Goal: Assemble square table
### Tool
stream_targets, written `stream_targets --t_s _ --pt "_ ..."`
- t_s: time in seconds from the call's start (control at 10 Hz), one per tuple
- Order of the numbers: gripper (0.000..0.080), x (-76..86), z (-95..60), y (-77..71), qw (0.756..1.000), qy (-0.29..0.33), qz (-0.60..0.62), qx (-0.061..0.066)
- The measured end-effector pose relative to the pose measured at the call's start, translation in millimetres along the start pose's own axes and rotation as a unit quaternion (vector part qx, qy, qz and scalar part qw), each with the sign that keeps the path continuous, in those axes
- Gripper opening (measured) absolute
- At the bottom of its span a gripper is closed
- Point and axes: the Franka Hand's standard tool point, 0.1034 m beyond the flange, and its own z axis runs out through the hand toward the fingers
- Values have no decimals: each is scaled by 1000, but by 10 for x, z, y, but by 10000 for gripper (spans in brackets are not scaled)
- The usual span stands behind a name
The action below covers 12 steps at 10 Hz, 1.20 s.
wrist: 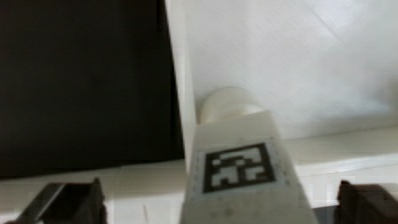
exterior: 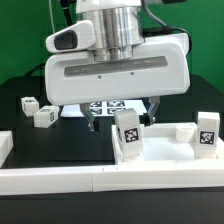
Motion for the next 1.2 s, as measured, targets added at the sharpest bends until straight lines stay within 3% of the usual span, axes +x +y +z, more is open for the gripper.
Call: stream_targets --t_s 0.1,0.3,0.4,0.5,0.9,1.2 --pt "649 -3 2 10 1000 0 9 0" --pt "389 -4 4 9 1000 0 16 0" --pt "389 -5 6 5 999 0 39 1" --pt "288 -6 8 1 997 0 81 2" --pt "288 -12 20 -26 977 -1 214 2" --pt "288 -13 46 -168 920 -18 391 -2"
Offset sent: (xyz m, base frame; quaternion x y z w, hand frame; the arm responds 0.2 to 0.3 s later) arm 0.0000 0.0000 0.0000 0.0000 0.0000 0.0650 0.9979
